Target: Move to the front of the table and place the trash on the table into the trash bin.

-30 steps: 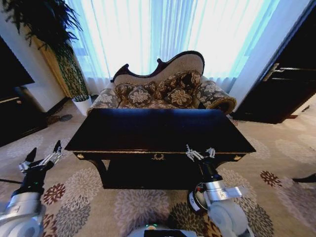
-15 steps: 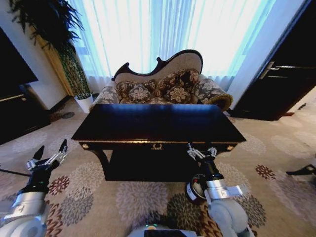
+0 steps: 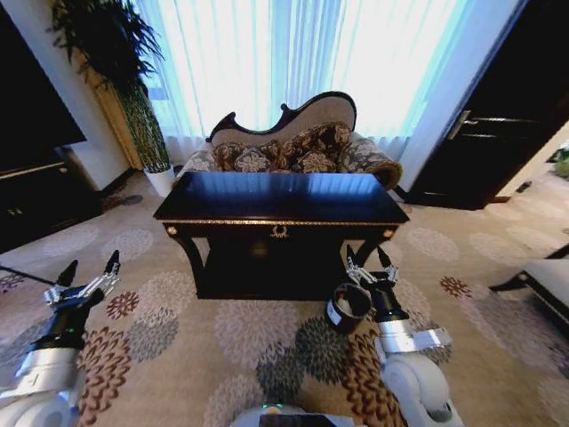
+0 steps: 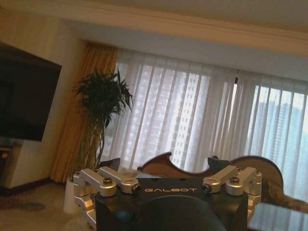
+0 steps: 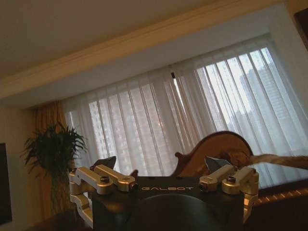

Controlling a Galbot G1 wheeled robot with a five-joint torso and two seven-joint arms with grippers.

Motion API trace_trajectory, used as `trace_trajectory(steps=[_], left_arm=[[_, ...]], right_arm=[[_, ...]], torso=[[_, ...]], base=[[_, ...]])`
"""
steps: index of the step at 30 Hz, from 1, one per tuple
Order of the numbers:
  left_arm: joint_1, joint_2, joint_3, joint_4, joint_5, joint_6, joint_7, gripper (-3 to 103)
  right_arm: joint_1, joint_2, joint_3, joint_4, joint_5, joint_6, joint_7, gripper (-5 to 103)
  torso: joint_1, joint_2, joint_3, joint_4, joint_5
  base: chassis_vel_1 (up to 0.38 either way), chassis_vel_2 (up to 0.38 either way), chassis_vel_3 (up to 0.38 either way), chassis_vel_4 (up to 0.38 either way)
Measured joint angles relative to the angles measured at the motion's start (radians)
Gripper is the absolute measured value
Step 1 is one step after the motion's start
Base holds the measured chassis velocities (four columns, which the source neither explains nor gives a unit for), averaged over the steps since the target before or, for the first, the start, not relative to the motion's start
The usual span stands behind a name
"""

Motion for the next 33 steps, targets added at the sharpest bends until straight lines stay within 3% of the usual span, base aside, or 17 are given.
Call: trace_trajectory(steps=[12, 33], left_arm=[[0.001, -0.001, 0.000, 0.003, 0.000, -0.004, 0.004, 100], [-0.001, -0.007, 0.009, 0.006, 0.017, -0.007, 0.012, 100]], right_arm=[[0.007, 0.008, -0.007, -0.019, -0.024, 0.019, -0.018, 100], [0.010, 0.010, 0.007, -0.031, -0.024, 0.033, -0.049, 100]], torso=[[-0.001, 0.001, -0.001, 0.0001, 0.0000], [0.000, 0.000, 0.000, 0.0001, 0.0001]], base=[[0.277, -0.287, -0.289, 0.298], [0.046, -0.046, -0.045, 0.044]])
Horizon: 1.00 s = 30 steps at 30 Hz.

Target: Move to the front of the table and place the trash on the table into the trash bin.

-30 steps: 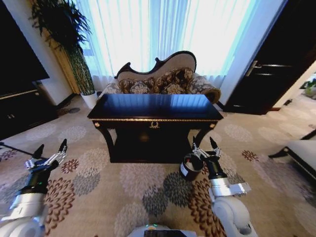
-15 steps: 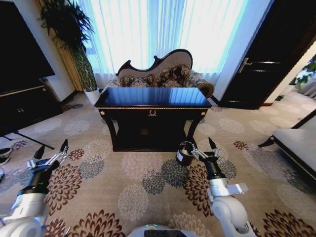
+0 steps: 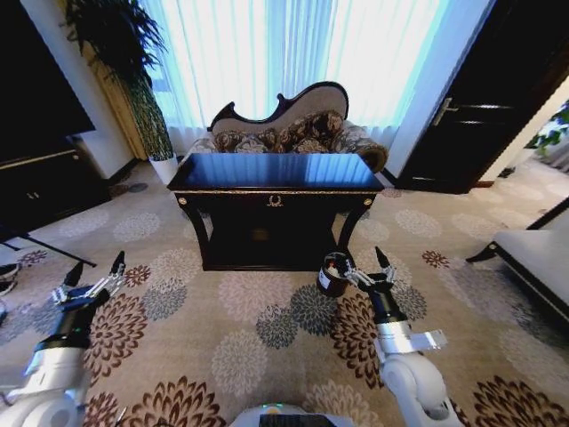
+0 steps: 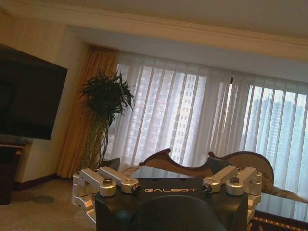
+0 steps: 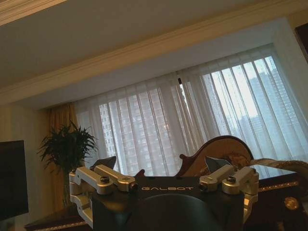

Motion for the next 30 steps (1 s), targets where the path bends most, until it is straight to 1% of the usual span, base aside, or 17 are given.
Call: trace_trajectory(steps=[8, 11, 17, 25, 28, 29, 30], left_arm=[[0.000, 0.000, 0.001, -0.003, 0.007, -0.001, 0.003, 100], [-0.001, -0.001, 0.003, -0.002, 0.013, -0.004, 0.005, 100], [-0.005, -0.003, 0.006, 0.007, 0.020, -0.010, 0.009, 100], [-0.005, -0.007, 0.011, 0.006, 0.038, -0.010, 0.009, 100], [-0.002, -0.011, 0.012, 0.003, 0.043, -0.005, 0.001, 100], [-0.002, -0.014, 0.014, 0.003, 0.044, -0.001, -0.013, 100], [-0.002, -0.014, 0.014, 0.003, 0.044, -0.001, -0.013, 100]], right_arm=[[-0.001, -0.001, 0.000, 0.000, 0.001, 0.006, 0.000, 100], [0.002, -0.001, -0.005, 0.000, 0.001, 0.004, 0.000, 100], [0.009, 0.001, -0.027, 0.000, -0.004, -0.002, -0.002, 100], [0.023, 0.000, -0.048, -0.019, -0.006, -0.001, -0.020, 100], [0.032, -0.017, -0.097, -0.028, -0.017, 0.005, -0.013, 100], [0.032, -0.023, -0.115, -0.024, -0.020, 0.002, 0.001, 100], [0.032, -0.023, -0.115, -0.024, -0.020, 0.002, 0.001, 100]], torso=[[-0.001, 0.001, 0.000, -0.0002, 0.0002], [-0.002, 0.001, -0.001, 0.0000, 0.0000], [0.002, -0.001, 0.001, 0.0000, -0.0001], [0.000, 0.000, 0.000, -0.0001, -0.0001], [0.000, 0.000, 0.000, 0.0000, 0.0001], [0.000, 0.000, 0.000, 0.0001, 0.0000], [0.000, 0.000, 0.000, 0.0001, 0.0000]], base=[[0.223, -0.224, -0.204, 0.203], [0.092, -0.145, -0.118, 0.108], [-0.006, 0.022, 0.021, -0.016], [-0.019, 0.019, 0.007, -0.018], [0.000, 0.000, 0.000, 0.000], [0.000, 0.000, 0.000, 0.000], [0.000, 0.000, 0.000, 0.000]])
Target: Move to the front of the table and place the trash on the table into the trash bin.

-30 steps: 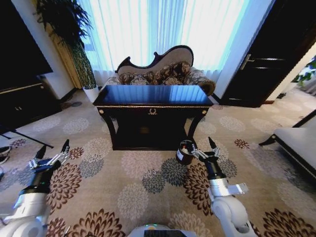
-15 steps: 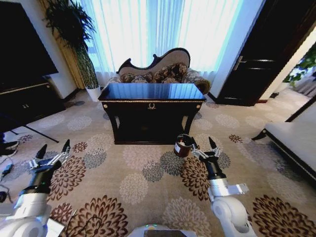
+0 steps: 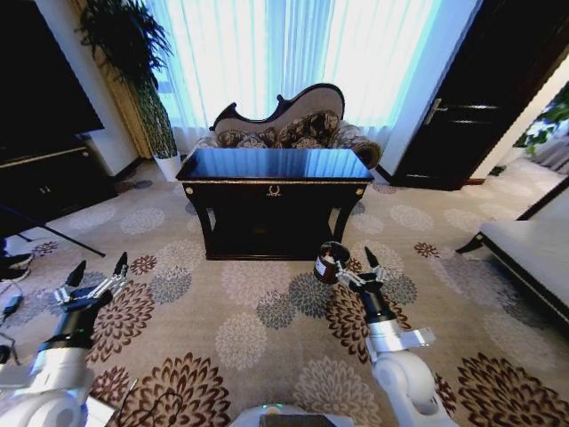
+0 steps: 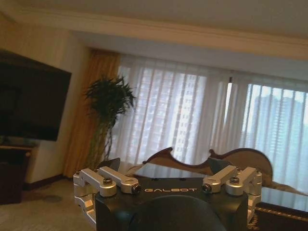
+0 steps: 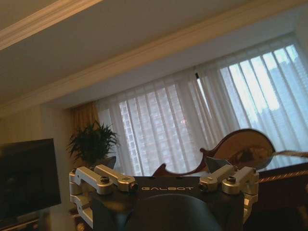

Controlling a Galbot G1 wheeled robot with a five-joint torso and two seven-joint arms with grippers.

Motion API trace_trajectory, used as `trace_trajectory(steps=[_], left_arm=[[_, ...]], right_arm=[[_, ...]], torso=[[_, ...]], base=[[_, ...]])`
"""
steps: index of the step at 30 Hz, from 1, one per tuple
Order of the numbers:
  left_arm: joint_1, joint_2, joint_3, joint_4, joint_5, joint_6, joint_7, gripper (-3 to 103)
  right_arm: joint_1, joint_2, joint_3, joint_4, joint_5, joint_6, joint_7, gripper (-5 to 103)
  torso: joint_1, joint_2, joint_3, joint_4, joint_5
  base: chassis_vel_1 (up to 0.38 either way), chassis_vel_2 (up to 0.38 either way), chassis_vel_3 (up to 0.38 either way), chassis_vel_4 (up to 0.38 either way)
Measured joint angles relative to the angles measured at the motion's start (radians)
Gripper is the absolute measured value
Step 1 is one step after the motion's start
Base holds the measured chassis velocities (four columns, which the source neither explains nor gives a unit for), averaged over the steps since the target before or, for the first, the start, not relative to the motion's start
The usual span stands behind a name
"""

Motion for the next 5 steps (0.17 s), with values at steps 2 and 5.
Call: trace_trajectory(steps=[2, 5], left_arm=[[0.004, -0.009, 0.011, -0.005, 0.006, 0.015, -0.038, 100], [0.006, -0.014, 0.016, -0.010, 0.017, 0.021, -0.051, 100]], right_arm=[[-0.001, -0.010, -0.040, 0.028, 0.001, -0.026, 0.043, 100], [-0.002, -0.013, -0.053, 0.040, 0.001, -0.044, 0.058, 100]], torso=[[0.000, 0.000, 0.000, 0.0000, -0.0003], [0.000, 0.000, 0.000, 0.0000, -0.0002]], base=[[0.000, 0.000, 0.000, 0.000], [0.000, 0.000, 0.000, 0.000]])
